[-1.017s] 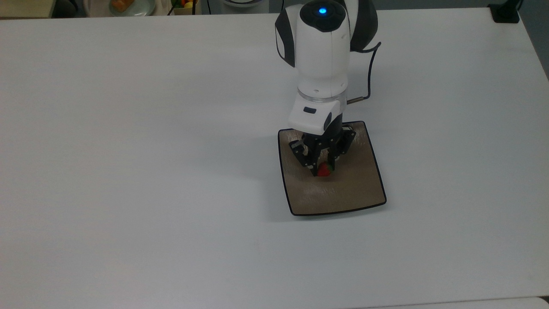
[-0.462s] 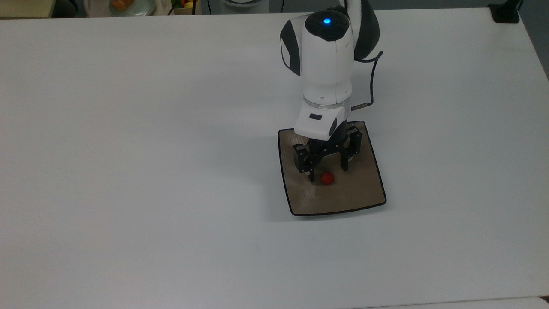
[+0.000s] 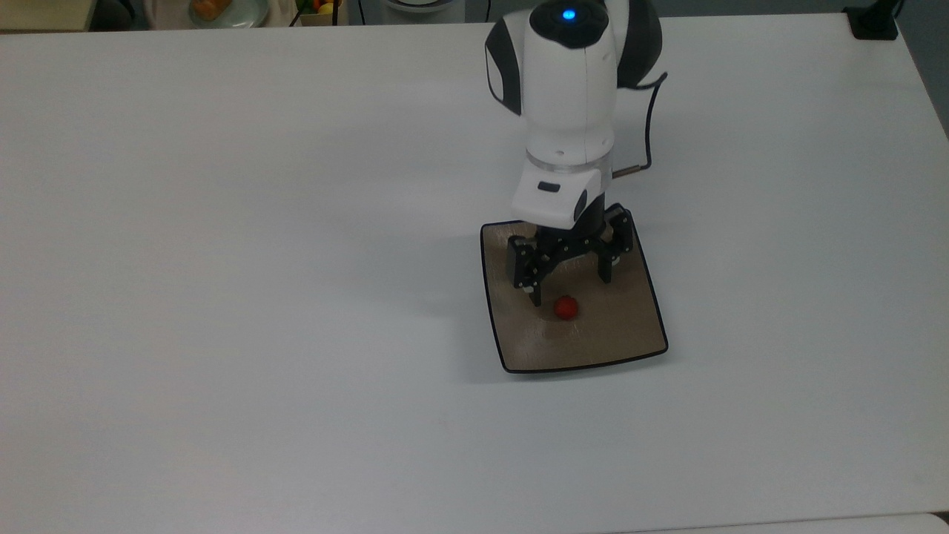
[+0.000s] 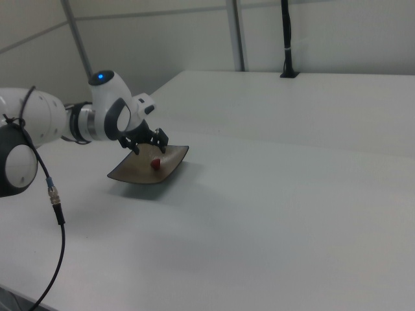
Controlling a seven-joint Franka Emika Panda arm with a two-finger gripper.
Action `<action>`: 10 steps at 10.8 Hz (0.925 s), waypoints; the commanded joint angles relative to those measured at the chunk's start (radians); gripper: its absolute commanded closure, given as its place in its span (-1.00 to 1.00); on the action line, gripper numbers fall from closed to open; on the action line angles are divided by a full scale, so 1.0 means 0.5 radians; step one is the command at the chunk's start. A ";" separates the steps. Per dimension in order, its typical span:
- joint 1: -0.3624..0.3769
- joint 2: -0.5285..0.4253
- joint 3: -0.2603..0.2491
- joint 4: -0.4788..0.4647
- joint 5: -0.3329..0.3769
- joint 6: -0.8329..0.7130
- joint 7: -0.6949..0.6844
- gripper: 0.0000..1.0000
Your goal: Strawberries on a ceramic plate
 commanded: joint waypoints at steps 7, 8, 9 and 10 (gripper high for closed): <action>-0.164 -0.885 -0.037 -0.040 0.028 -1.458 -0.012 -1.00; -0.161 -0.968 -0.104 -0.040 0.032 -1.608 -0.015 -1.00; -0.158 -1.041 -0.154 -0.040 0.035 -1.740 -0.012 -1.00; -0.170 -1.091 -0.157 -0.040 0.035 -1.826 -0.009 -1.00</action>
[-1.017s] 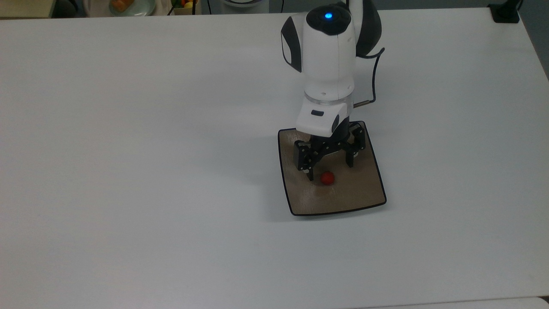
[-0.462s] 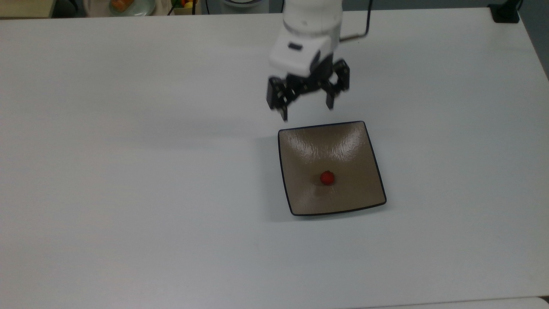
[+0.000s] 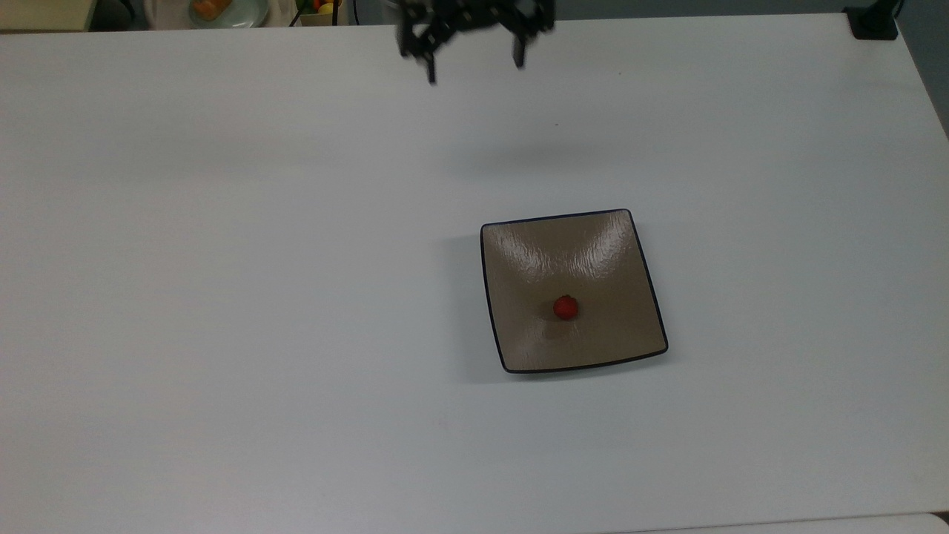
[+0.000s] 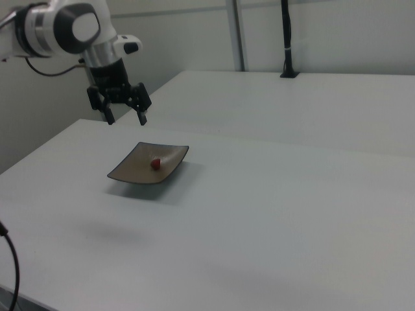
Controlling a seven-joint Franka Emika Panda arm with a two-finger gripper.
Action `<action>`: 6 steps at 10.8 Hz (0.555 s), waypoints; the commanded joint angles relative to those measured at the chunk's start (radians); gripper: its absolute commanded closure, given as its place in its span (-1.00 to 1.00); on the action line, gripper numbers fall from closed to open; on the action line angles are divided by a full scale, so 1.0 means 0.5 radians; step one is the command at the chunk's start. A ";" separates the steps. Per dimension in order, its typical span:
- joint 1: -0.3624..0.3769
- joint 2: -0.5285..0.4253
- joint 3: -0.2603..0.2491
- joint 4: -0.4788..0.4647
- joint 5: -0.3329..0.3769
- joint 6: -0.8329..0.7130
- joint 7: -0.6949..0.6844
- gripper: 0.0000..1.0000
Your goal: Strawberries on a ceramic plate
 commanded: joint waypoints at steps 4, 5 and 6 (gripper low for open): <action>-0.159 -0.251 -0.054 -0.133 0.053 -0.279 0.165 -1.00; -0.180 -0.251 -0.054 -0.146 0.071 -0.260 0.162 -1.00; -0.196 -0.251 -0.045 -0.179 0.090 -0.193 0.156 -1.00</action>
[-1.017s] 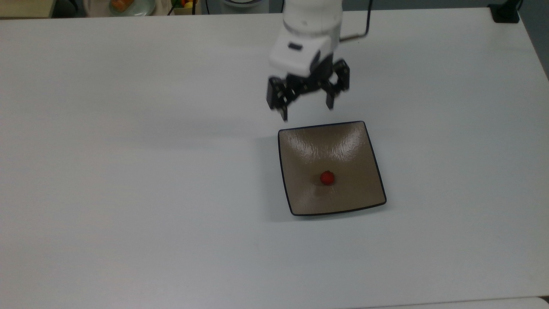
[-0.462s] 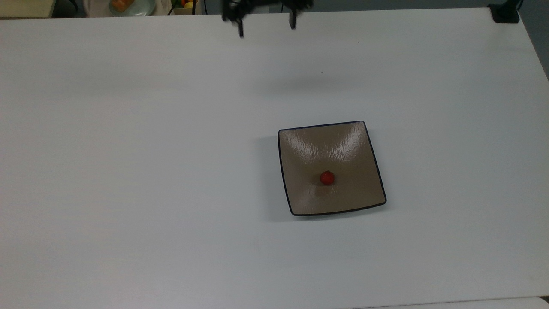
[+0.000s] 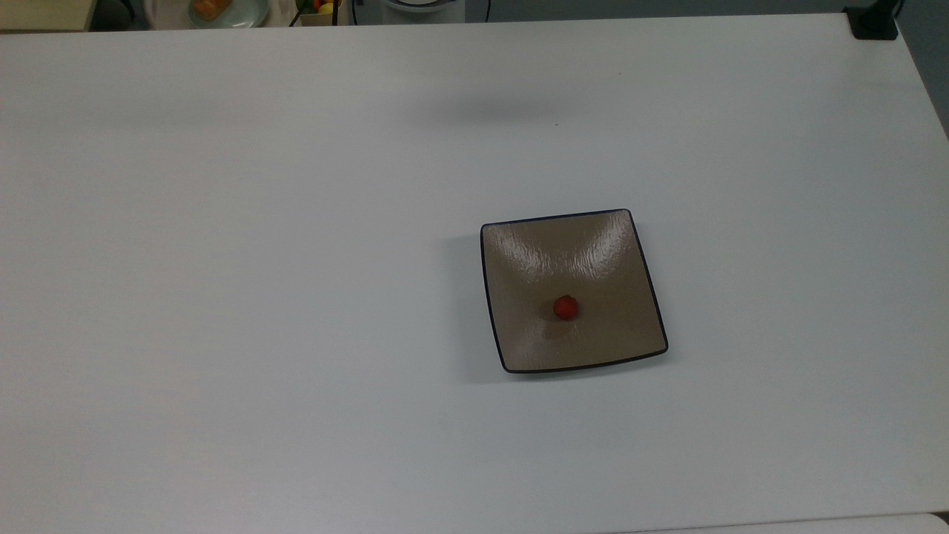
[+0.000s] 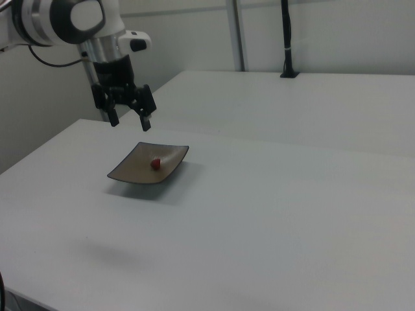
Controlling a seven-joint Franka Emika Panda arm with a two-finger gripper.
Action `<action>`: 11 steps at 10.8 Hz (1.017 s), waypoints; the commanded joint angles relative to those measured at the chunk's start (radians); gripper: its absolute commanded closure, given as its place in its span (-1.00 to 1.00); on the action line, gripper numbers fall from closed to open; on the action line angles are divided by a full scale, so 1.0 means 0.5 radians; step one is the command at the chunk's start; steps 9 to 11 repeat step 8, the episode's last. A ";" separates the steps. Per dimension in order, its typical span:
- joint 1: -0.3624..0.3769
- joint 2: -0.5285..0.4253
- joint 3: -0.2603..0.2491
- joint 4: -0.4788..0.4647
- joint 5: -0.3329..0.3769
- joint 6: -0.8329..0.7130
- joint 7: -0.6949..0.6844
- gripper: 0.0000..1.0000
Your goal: Strawberries on a ceramic plate
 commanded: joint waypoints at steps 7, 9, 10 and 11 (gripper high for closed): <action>-0.128 -0.017 0.152 -0.200 0.097 0.479 -0.114 -1.00; -0.122 -0.013 0.152 -0.200 0.097 0.476 -0.114 -1.00; -0.122 -0.013 0.152 -0.200 0.097 0.476 -0.114 -1.00; -0.122 -0.013 0.152 -0.200 0.097 0.476 -0.114 -1.00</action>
